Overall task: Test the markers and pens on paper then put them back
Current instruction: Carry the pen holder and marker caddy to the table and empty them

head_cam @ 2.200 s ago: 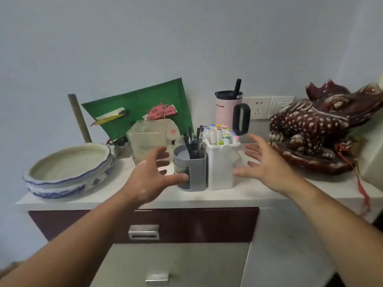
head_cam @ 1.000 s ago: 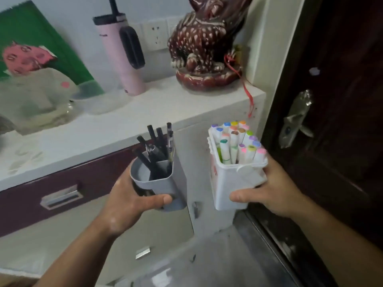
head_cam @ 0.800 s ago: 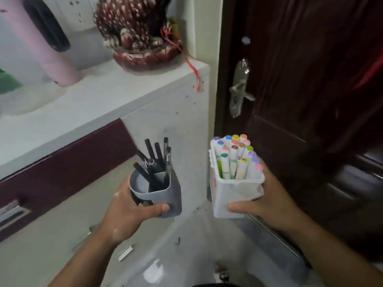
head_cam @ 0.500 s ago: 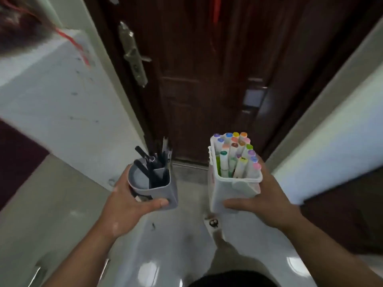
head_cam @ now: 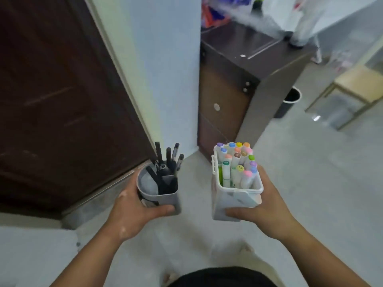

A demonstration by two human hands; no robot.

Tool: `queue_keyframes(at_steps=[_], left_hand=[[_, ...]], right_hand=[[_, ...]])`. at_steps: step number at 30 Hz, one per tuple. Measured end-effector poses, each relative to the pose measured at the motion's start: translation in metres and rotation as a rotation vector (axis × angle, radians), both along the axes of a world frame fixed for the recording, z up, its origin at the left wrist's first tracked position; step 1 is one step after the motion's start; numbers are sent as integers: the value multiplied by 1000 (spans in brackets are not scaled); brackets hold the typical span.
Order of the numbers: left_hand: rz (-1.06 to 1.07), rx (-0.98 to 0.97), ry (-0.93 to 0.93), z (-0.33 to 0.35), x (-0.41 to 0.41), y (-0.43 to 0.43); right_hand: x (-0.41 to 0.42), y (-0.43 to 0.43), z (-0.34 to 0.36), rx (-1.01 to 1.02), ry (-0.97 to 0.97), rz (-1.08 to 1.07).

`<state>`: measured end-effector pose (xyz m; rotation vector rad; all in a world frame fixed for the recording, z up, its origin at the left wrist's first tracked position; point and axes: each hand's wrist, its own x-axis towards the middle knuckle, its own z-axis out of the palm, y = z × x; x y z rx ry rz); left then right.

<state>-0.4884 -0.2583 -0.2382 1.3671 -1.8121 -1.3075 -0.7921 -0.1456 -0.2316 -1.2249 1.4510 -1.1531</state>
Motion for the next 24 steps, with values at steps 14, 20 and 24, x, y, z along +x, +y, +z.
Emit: queue_keyframes(at_steps=[14,20,24], left_hand=[[-393,23,15,-24,-414,4],[-512,26,4,-33,-556,-46],[-596,24,48,-41,-659,-93]], right_hand=[[-339,98,-17,62,41,-413],[-448,80,-37,91,2,-543],[-526,43,-39,118,39,-634]])
